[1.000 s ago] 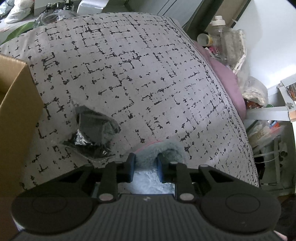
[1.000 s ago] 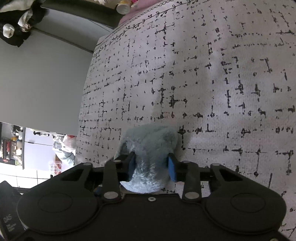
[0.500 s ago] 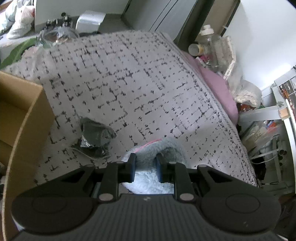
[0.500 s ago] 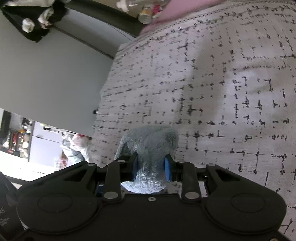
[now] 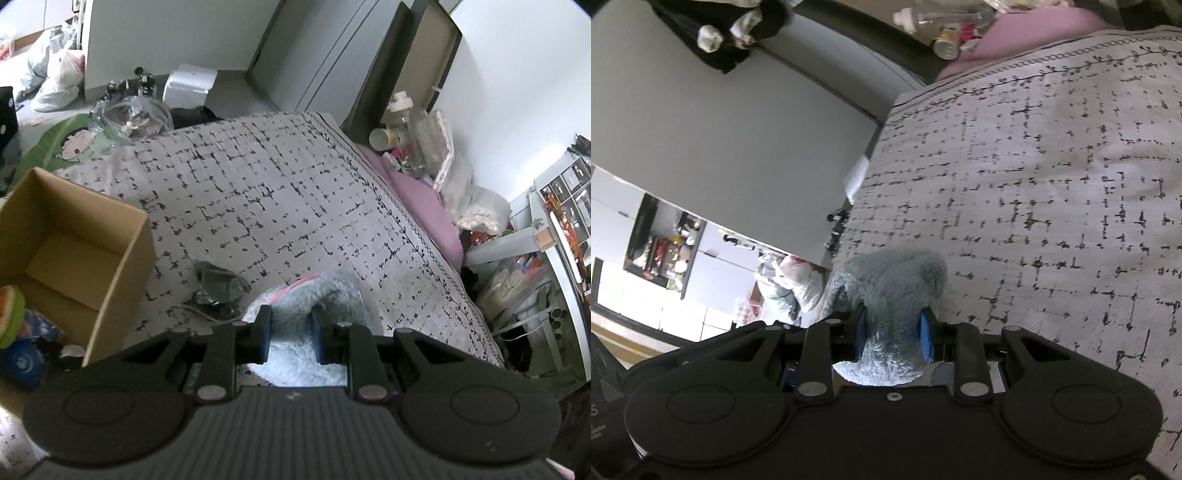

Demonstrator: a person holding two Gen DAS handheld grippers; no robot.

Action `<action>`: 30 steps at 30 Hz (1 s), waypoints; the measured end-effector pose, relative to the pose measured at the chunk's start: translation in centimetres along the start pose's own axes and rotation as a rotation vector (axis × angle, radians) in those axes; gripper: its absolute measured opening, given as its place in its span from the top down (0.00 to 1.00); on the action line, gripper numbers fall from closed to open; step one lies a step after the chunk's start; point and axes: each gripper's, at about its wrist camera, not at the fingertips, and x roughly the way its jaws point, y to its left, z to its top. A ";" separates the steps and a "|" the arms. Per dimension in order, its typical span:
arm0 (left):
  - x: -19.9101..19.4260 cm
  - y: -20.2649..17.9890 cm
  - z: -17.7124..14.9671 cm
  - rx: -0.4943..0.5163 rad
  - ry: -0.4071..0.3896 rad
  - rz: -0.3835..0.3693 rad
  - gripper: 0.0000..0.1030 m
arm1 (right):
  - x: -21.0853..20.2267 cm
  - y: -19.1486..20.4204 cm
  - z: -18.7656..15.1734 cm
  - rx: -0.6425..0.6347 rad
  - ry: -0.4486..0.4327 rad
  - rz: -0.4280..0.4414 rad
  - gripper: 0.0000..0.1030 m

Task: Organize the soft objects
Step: 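Carry the slipper over the box and open both tools to drop it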

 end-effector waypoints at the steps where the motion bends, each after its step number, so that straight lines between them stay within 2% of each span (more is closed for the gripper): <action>1: -0.5 0.1 -0.1 -0.003 -0.009 0.001 0.79 | -0.2 0.2 -0.1 -0.006 -0.002 0.007 0.73; 16: -6.2 2.6 -0.2 -0.030 -0.098 0.021 0.80 | -1.1 4.2 -2.7 -0.099 0.003 0.110 0.73; 30: -8.2 6.3 0.4 -0.052 -0.125 0.036 0.81 | 0.3 6.8 -5.4 -0.165 0.009 0.169 0.73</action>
